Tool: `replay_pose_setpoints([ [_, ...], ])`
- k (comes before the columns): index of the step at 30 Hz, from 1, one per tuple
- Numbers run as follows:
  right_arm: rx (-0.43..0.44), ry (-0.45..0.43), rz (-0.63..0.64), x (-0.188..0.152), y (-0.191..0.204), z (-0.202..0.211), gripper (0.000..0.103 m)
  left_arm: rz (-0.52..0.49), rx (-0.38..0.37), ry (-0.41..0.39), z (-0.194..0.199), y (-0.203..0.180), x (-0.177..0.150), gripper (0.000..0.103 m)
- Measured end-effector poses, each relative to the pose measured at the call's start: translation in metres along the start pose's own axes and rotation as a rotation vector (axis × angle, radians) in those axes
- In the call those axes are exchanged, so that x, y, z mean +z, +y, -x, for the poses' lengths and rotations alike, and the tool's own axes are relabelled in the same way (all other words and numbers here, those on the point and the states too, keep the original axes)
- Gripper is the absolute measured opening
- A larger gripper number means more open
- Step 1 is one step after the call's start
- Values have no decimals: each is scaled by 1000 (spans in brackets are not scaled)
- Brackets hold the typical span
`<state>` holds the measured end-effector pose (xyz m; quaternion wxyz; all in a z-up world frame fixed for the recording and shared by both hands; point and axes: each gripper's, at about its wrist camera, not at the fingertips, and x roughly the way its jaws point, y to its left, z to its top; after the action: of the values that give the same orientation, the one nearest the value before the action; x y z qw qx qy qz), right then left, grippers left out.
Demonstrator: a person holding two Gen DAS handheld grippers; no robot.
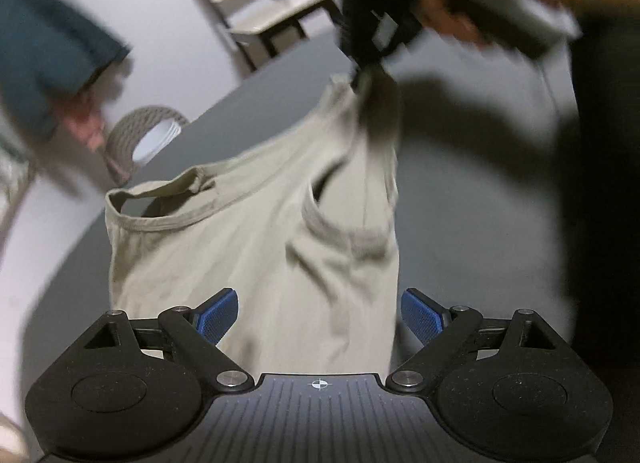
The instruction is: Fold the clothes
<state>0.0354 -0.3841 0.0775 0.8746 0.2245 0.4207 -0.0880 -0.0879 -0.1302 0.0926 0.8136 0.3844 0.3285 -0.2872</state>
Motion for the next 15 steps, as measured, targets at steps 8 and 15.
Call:
replay_pose_setpoints([
  [8,-158,39,-78,-1,-25,-6,5,42,-44,14,7,14,-5,89],
  [15,-1,-183,84,15,17,40,31,157,-54,52,-2,33,-11,89],
])
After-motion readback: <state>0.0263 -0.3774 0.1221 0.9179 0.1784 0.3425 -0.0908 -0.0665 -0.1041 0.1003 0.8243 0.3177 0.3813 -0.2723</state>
